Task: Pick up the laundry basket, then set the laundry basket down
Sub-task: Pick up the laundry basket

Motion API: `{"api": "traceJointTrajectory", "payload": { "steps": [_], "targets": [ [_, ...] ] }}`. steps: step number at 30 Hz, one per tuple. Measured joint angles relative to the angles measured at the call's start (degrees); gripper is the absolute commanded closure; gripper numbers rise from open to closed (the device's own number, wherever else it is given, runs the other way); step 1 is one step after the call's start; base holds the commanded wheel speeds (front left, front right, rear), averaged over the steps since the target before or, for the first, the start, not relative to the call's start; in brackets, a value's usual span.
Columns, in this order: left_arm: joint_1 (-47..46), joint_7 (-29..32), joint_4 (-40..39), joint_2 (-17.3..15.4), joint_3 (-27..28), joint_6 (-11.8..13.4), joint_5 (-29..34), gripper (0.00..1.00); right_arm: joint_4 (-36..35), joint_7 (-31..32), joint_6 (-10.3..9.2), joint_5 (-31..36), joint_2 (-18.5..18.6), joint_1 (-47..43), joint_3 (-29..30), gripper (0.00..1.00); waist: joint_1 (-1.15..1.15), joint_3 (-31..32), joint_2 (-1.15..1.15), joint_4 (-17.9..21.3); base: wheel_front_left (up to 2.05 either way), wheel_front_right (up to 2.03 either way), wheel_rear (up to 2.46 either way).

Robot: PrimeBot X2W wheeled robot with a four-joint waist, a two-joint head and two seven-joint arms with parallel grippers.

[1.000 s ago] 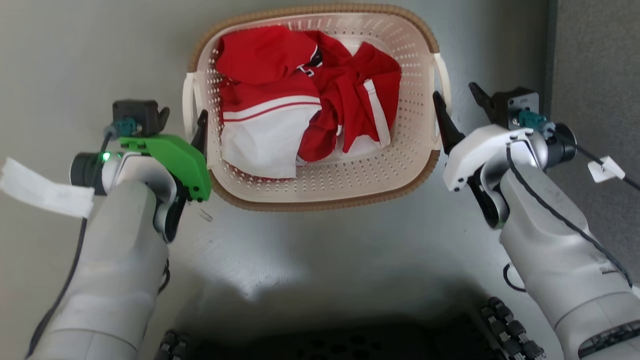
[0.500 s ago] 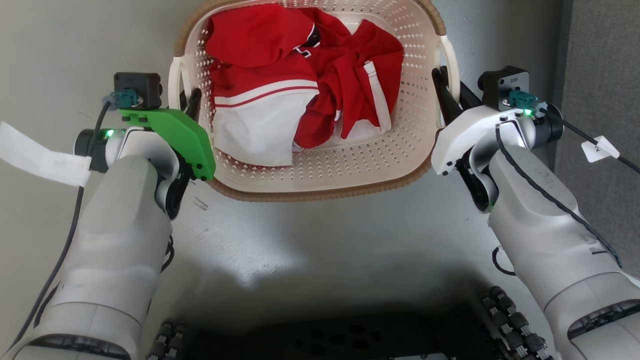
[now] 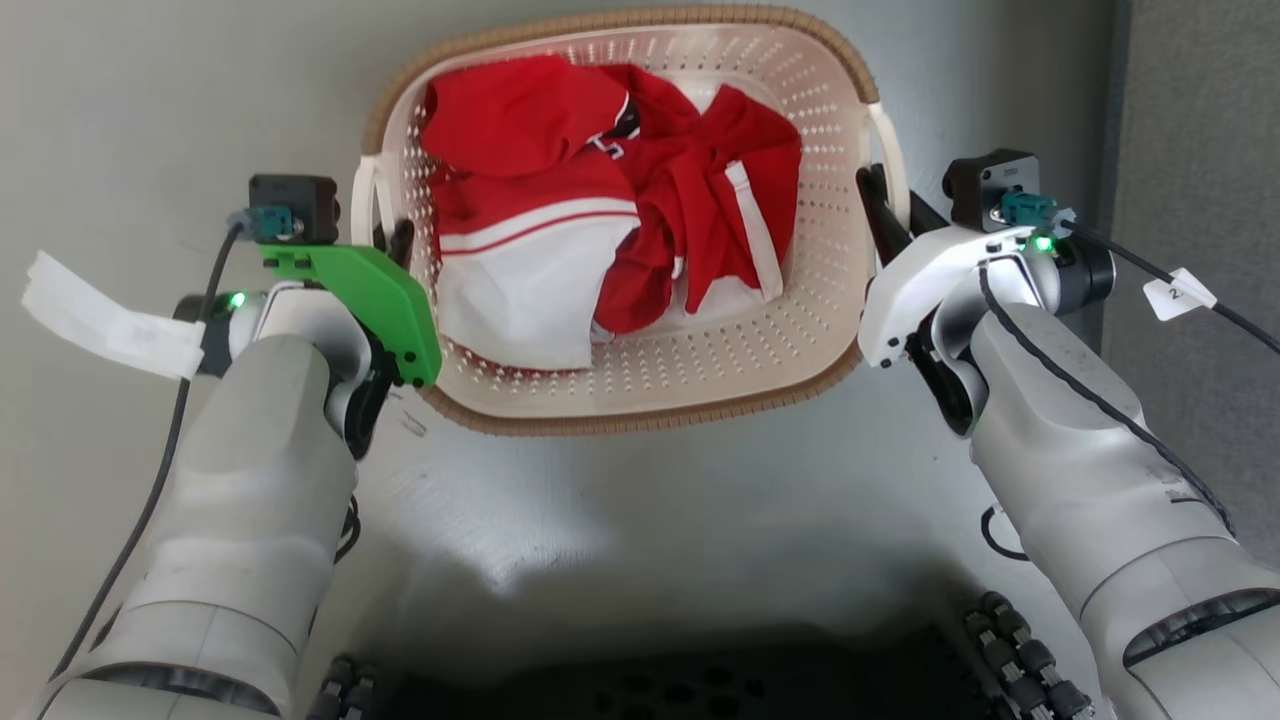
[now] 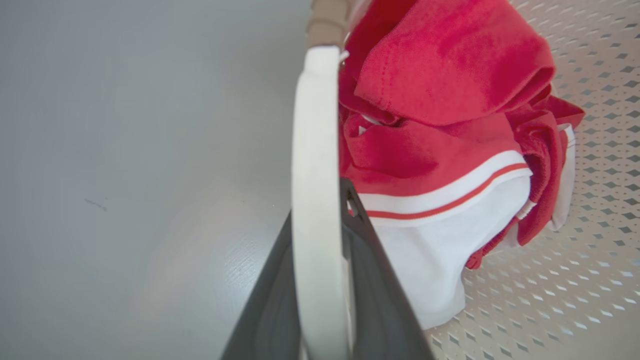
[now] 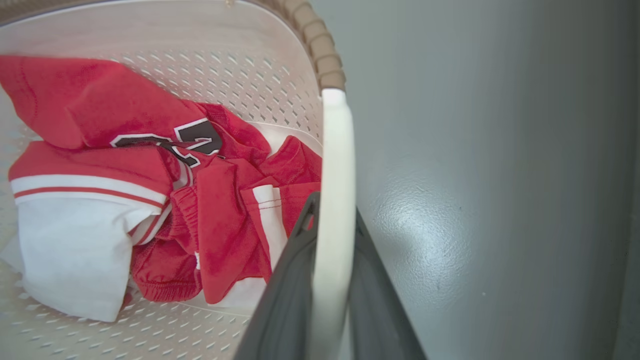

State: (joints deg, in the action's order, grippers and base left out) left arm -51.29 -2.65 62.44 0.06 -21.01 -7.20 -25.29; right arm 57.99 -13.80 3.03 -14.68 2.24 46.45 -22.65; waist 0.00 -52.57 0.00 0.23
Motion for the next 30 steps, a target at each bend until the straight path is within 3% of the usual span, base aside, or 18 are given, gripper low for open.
{"api": "traceJointTrajectory", "payload": {
  "steps": [11, 30],
  "targets": [
    [1.3, 0.7, 4.2, 0.9, -0.3, -0.4, -2.0, 1.00, 4.3, 0.2, 2.43, -2.1, -0.6, -0.5, 0.0, 1.00, 0.00, 5.7, 0.00, 0.4, 0.00, 0.00, 0.00],
    [7.3, 7.1, 8.1, 2.1, -1.5, -0.7, -6.2, 1.00, 11.9, 4.3, 4.50, -5.7, -2.0, -5.4, -0.5, 1.00, 0.00, 19.5, 0.00, 0.8, 0.00, 0.00, 0.00]
  ]
}}
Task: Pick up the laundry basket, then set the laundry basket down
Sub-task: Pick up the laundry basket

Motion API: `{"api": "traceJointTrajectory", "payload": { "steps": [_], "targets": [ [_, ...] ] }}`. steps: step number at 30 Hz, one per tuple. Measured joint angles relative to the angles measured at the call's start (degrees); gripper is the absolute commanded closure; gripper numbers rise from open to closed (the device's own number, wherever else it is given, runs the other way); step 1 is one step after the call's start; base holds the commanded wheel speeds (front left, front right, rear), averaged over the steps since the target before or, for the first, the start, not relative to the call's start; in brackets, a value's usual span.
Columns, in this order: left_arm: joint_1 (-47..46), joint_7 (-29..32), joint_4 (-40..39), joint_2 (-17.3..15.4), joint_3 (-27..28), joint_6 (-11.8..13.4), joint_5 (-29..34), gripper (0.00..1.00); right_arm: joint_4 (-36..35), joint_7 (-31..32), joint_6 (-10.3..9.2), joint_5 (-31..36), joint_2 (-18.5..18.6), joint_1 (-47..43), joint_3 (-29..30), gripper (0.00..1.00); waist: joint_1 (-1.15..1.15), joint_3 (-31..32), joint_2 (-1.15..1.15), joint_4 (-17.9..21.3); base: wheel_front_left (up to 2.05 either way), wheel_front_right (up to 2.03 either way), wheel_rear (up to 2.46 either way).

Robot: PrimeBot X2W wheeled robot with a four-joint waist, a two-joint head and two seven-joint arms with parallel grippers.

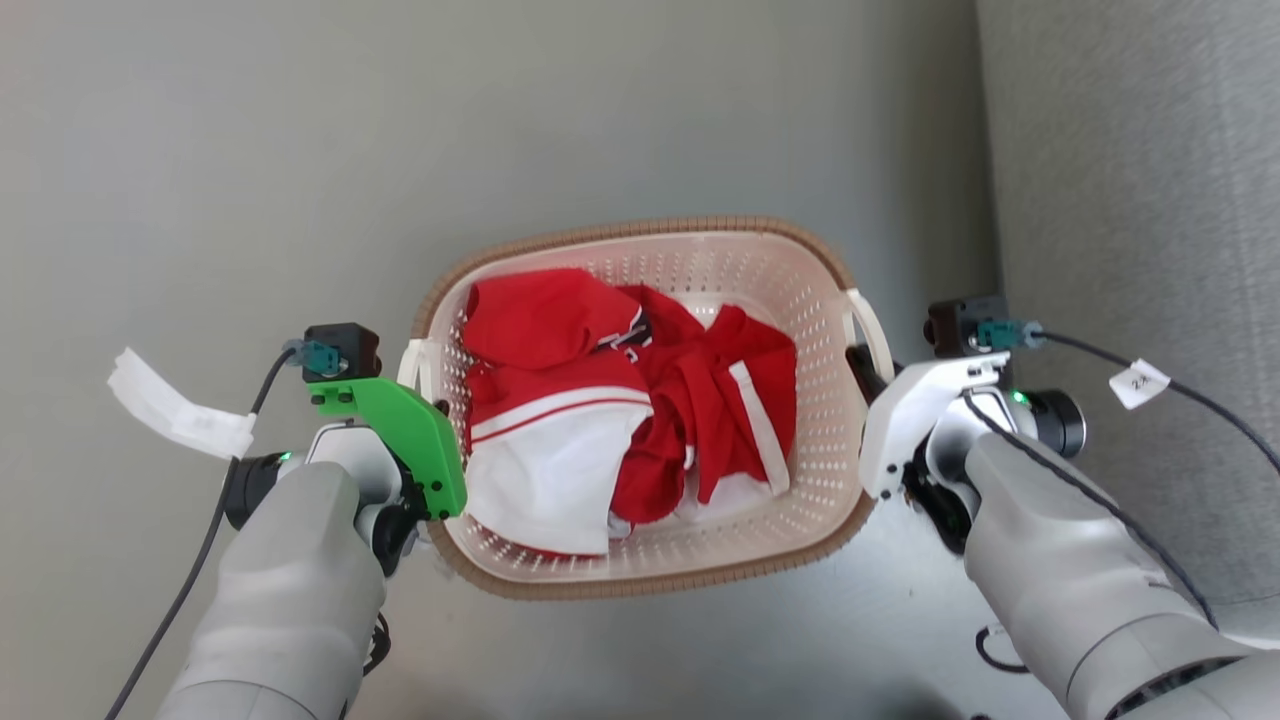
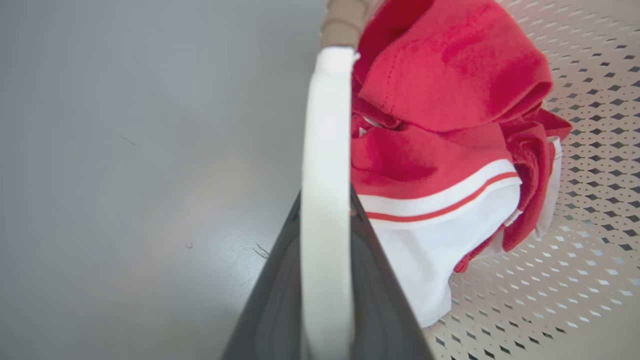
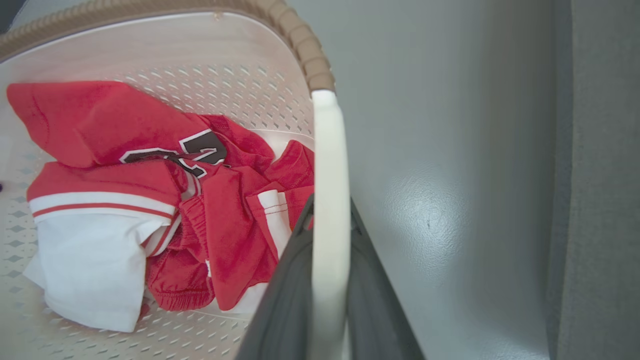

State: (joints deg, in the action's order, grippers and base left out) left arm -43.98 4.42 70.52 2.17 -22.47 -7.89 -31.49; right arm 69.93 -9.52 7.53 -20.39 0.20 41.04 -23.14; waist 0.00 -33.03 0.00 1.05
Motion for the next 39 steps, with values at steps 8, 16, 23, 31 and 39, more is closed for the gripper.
{"api": "traceJointTrajectory", "payload": {
  "steps": [8, 16, 23, 31, 39],
  "targets": [
    [1.1, 3.3, 0.0, 0.0, -1.6, 0.0, -1.3, 1.00, 0.4, 2.1, 0.03, -1.8, -0.1, -2.2, -1.1, 1.00, 0.00, 6.3, 0.00, 0.2, 0.00, 0.00, 0.00],
    [4.6, 7.1, 0.2, -0.1, -2.4, 0.0, -3.4, 1.00, -0.1, 5.7, 0.19, -5.1, 0.0, -5.6, -3.2, 1.00, 0.00, 13.4, 0.00, 0.3, 0.00, 0.00, 0.00],
    [7.5, 9.0, 1.0, -0.2, -2.8, 0.0, -4.6, 1.00, -1.8, 8.7, 0.18, -8.4, 0.1, -9.2, -5.6, 1.00, 0.00, 18.9, 0.00, 0.4, 0.00, 0.00, 0.00],
    [10.3, 10.7, 1.4, -0.2, -3.2, 0.0, -6.0, 1.00, -2.7, 11.6, 0.13, -11.6, 0.3, -12.6, -7.3, 1.00, 0.00, 24.7, 0.00, 0.6, 0.00, 0.00, 0.00],
    [12.6, 12.5, 1.6, -0.3, -3.3, 0.0, -6.7, 1.00, -3.0, 13.8, 0.11, -13.6, 0.3, -15.0, -8.6, 1.00, 0.00, 29.2, 0.00, 0.6, 0.00, 0.00, 0.00]
  ]
}}
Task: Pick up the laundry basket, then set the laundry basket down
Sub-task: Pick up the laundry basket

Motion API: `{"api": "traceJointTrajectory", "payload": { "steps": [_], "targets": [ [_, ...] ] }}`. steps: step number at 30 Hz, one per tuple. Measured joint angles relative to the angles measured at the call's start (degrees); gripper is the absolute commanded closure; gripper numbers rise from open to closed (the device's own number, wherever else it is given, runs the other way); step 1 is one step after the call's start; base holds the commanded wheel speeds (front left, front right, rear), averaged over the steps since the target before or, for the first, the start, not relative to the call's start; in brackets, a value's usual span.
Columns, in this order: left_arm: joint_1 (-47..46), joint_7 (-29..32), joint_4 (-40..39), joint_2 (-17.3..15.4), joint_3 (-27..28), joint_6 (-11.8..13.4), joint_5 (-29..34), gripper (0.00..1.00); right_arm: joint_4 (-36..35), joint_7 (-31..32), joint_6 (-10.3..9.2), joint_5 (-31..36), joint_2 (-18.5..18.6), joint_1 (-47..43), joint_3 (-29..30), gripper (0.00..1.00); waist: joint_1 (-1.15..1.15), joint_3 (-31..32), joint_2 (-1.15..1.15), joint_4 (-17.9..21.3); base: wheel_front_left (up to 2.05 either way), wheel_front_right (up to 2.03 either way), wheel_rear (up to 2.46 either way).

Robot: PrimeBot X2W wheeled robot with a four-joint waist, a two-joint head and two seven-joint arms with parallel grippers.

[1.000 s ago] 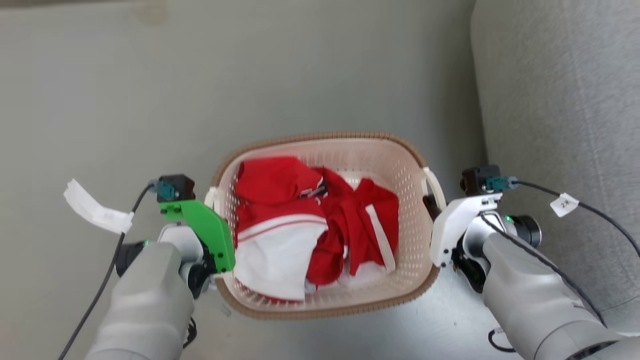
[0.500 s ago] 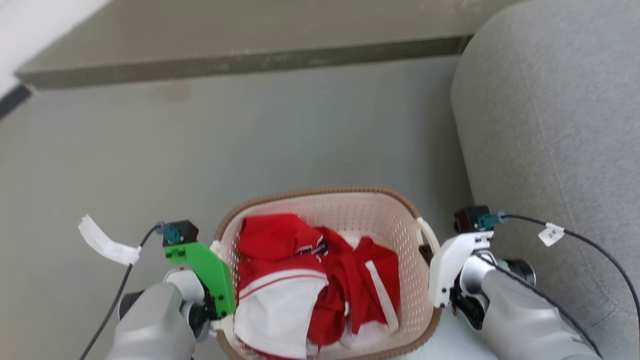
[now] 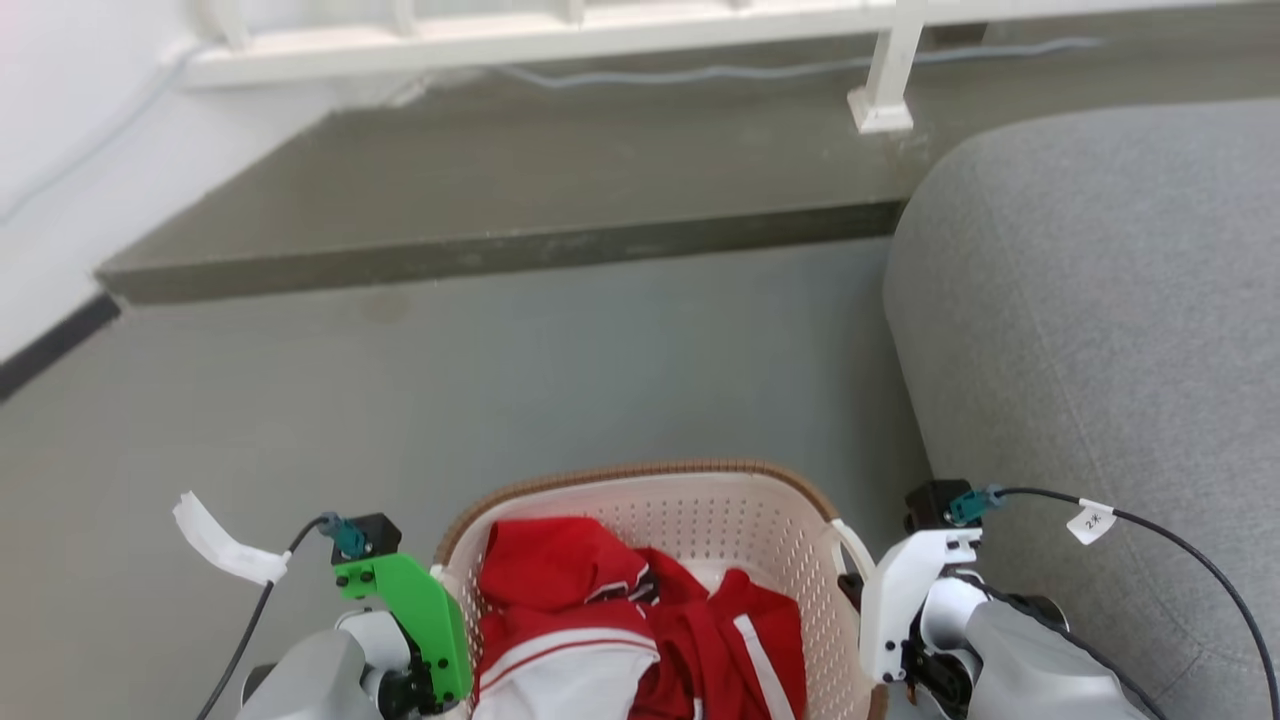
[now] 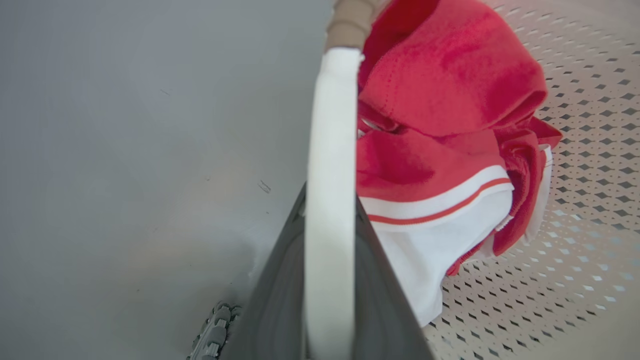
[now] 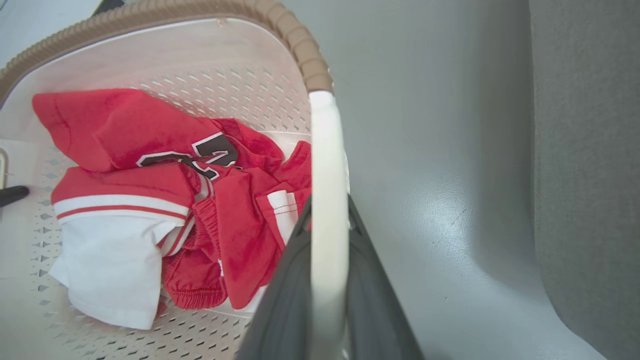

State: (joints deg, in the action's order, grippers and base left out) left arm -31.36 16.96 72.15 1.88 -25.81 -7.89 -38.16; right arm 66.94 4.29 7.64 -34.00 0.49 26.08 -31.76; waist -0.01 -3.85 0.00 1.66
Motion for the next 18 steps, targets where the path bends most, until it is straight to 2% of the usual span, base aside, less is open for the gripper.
{"api": "traceJointTrajectory", "payload": {
  "steps": [8, 18],
  "targets": [
    [0.8, 1.2, 0.1, -0.1, 0.0, 0.0, -0.7, 1.00, -0.3, 1.3, -0.01, -1.3, 0.1, -0.6, -0.6, 1.00, 0.00, 3.5, 0.00, 0.2, 0.00, 0.00, 0.00],
    [0.9, 1.7, 0.1, -0.5, -0.1, 0.0, -1.2, 1.00, -0.5, 1.9, -0.01, -2.2, 0.1, -0.6, -1.3, 1.00, 0.00, 4.7, 0.00, 0.4, 0.00, 0.00, 0.00]
  ]
}}
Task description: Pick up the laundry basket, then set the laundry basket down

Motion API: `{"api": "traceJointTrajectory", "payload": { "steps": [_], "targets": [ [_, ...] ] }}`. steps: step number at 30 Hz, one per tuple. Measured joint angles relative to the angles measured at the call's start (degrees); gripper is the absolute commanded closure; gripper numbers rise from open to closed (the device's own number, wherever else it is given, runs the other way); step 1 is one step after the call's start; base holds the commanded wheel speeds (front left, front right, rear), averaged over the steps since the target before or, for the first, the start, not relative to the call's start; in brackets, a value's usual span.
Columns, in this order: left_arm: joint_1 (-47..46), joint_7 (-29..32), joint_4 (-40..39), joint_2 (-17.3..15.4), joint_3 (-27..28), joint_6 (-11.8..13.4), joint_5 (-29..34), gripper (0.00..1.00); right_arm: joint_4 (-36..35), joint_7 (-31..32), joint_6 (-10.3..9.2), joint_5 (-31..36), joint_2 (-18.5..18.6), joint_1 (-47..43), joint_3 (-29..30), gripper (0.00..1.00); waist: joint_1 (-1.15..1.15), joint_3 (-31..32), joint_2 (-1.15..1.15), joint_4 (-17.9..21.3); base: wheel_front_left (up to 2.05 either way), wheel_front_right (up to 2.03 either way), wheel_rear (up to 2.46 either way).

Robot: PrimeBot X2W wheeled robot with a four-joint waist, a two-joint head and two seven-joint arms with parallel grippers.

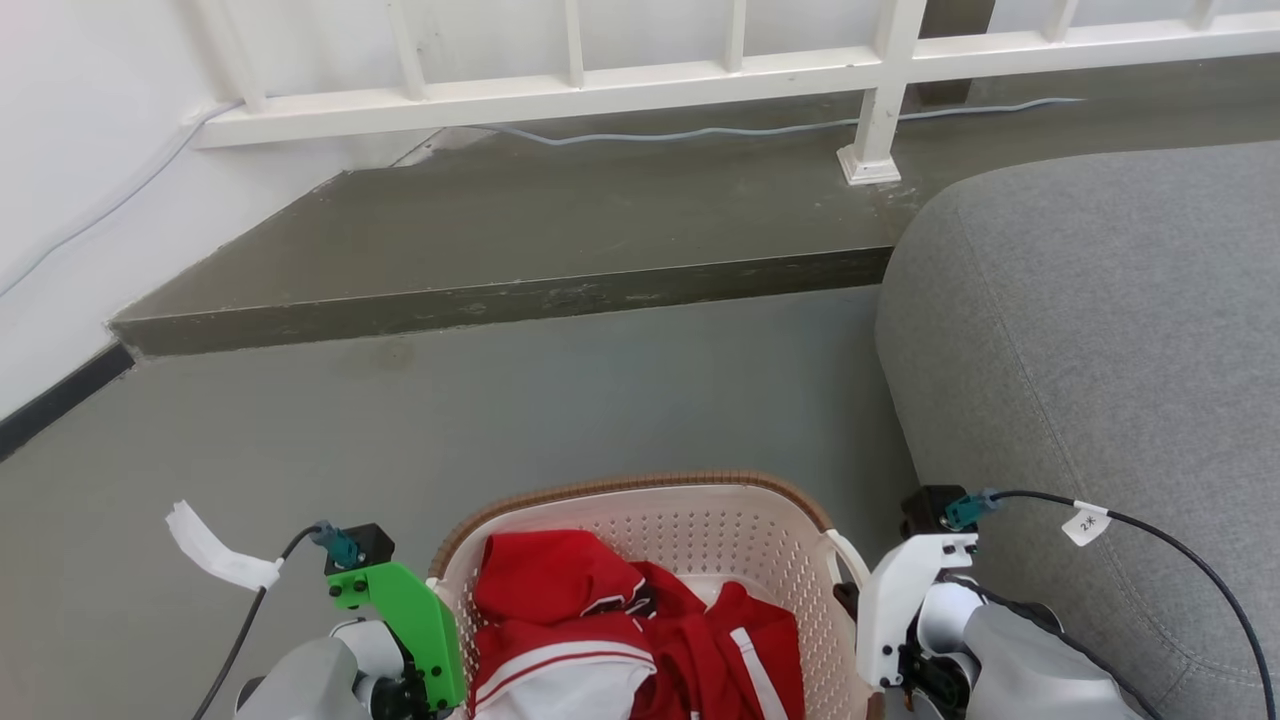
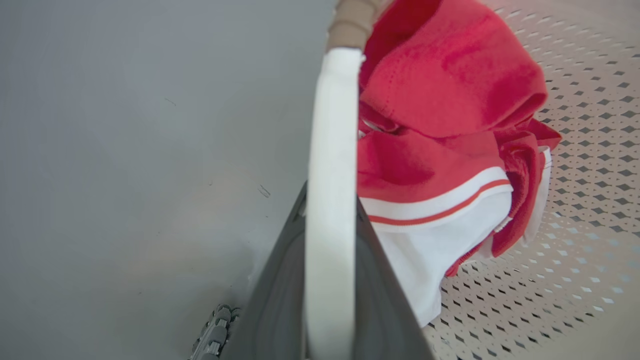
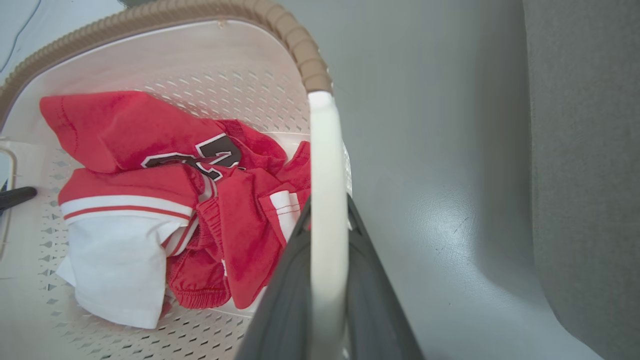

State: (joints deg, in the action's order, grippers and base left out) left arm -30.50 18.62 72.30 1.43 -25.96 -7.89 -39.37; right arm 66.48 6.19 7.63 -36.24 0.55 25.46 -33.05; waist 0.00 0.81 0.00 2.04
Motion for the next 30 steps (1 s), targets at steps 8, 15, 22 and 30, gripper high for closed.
{"api": "traceJointTrajectory", "payload": {
  "steps": [8, 15, 22, 30],
  "targets": [
    [0.1, 0.0, 0.0, -0.3, 0.0, 0.0, -0.2, 1.00, -0.2, 0.0, 0.00, -1.2, -0.1, 0.0, -0.6, 1.00, 0.00, 0.2, 0.00, 0.2, 0.00, 0.00, 0.00],
    [0.1, 0.0, -0.1, -0.4, -0.3, 0.0, -0.2, 1.00, -0.2, 0.0, 0.00, -1.7, -0.1, 0.0, -1.1, 1.00, 0.00, 0.1, 0.00, 0.4, 0.00, 0.00, 0.00],
    [0.1, -0.1, -0.2, -0.5, -0.5, 0.0, -0.2, 1.00, -0.2, 0.0, -0.01, -2.1, -0.1, 0.0, -1.5, 1.00, 0.00, -0.1, 0.00, 0.4, 0.00, 0.00, 0.00],
    [0.2, -0.6, -0.7, -0.5, -1.5, 0.0, -0.3, 1.00, 0.7, -0.5, -0.01, -2.4, -0.1, 0.0, -1.6, 1.00, 0.00, -0.5, 0.00, 0.2, 0.00, 0.00, 0.00]
  ]
}}
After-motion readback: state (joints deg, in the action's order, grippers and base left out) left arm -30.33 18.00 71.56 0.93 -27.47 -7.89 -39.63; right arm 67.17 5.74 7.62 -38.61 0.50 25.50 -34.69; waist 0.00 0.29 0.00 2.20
